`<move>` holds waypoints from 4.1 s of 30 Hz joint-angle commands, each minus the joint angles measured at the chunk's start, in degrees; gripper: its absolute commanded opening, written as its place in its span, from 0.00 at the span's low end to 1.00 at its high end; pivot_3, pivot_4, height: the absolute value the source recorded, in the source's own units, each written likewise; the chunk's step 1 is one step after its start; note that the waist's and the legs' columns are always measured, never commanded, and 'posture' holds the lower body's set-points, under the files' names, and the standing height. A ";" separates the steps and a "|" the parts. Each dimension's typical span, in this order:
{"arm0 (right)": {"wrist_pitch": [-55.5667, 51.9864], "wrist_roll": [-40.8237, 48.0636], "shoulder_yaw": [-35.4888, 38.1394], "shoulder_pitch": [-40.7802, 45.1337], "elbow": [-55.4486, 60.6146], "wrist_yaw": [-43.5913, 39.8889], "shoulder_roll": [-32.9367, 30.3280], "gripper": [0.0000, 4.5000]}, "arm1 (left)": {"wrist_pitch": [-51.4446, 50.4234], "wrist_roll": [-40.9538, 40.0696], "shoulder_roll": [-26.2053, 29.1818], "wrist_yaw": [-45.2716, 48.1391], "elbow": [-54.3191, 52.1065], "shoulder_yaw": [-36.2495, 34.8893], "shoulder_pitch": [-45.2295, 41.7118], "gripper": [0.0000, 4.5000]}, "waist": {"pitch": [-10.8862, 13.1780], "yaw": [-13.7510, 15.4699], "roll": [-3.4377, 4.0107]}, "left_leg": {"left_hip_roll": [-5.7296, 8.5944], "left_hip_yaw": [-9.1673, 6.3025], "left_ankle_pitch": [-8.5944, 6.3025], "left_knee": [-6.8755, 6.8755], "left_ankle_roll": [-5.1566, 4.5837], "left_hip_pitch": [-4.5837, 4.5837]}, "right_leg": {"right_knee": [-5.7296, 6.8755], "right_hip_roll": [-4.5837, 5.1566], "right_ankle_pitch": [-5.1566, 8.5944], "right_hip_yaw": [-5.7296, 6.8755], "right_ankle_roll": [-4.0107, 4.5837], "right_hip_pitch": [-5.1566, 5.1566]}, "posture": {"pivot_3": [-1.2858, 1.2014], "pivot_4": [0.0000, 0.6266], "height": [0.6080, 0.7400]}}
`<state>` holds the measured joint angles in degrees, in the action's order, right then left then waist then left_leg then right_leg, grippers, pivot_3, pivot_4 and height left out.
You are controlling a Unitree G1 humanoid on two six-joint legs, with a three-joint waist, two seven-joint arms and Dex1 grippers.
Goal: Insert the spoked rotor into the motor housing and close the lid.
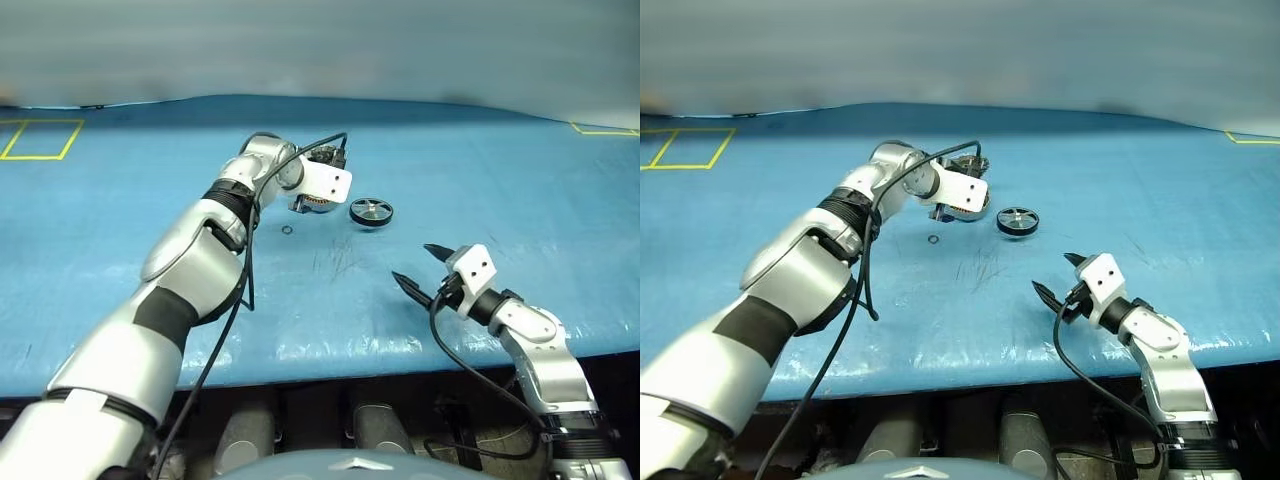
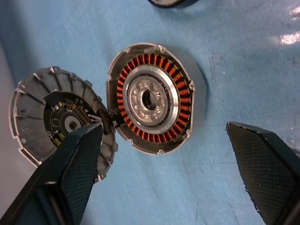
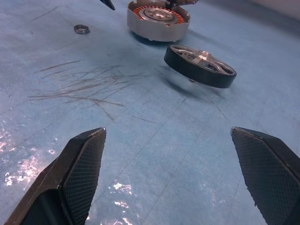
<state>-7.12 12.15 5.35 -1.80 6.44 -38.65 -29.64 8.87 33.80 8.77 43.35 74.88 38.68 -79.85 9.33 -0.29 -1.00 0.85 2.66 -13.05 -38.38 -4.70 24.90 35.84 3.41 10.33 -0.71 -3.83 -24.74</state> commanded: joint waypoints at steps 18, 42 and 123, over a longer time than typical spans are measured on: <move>-2.97 0.79 6.03 -10.53 14.57 6.15 -0.72 1.00 | -6.84 2.66 -4.79 -7.50 3.33 -2.33 2.05 1.00 | -0.01 1.20 0.01 | 0.04 0.01 -0.30 -1.01 -0.45 0.71 | 0.08 0.15 -0.36 0.01 -0.07 -0.31 | 0.52 0.24 1.00; -0.74 -0.35 2.72 -5.94 11.21 6.44 1.28 1.00 | -6.49 4.22 -3.31 -7.16 3.24 -2.68 1.42 1.00 | -0.01 1.23 0.02 | 0.05 0.02 -0.30 -1.12 -0.47 0.73 | 0.12 0.13 -0.39 0.01 -0.09 -0.28 | 0.52 0.24 1.00; 1.50 -2.78 2.99 -26.58 27.67 15.79 8.93 1.00 | -10.70 5.63 -8.68 -15.30 4.82 -6.18 4.57 0.01 | -0.06 1.24 0.10 | 0.07 0.12 -0.49 -1.59 -0.74 0.73 | 0.11 0.34 -0.58 0.02 -0.30 -0.15 | 0.52 0.24 1.00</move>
<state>-6.35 9.35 7.90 -28.76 32.05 -23.30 -20.67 -2.04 38.84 0.12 28.66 80.40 32.19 -74.53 9.27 0.96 -0.90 0.92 2.79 -13.54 -39.97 -5.43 25.62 35.96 3.76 9.75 -0.69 -4.13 -24.90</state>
